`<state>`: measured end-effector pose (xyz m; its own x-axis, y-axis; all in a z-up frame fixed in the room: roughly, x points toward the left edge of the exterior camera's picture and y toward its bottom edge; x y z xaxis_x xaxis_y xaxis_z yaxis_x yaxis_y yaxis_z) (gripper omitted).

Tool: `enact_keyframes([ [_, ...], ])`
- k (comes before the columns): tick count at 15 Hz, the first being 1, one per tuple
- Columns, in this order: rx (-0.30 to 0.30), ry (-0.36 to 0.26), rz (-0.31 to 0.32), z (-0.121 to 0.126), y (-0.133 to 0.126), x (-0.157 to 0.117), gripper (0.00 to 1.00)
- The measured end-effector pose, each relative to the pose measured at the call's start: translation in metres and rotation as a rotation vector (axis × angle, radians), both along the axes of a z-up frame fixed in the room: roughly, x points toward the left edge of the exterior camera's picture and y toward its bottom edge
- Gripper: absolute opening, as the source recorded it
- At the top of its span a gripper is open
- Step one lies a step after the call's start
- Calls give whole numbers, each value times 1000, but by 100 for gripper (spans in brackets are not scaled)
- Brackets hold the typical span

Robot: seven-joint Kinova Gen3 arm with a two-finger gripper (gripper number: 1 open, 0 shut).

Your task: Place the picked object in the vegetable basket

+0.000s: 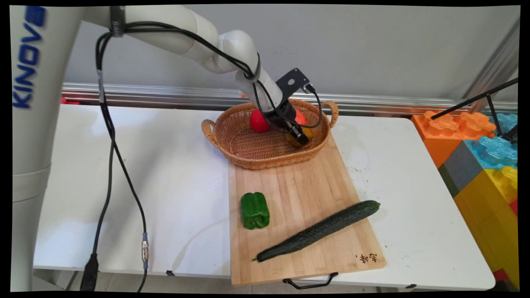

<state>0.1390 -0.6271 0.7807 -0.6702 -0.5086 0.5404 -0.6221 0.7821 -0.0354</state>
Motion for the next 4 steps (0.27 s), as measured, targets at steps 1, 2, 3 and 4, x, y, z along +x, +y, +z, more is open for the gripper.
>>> enact_keyframes([
  [1,-2,4,-1,-2,-2,-1,100],
  [2,-5,10,-3,-1,-4,-3,100],
  [3,-8,16,-8,0,-4,-5,100],
  [4,-13,21,-14,4,-3,-8,100],
])
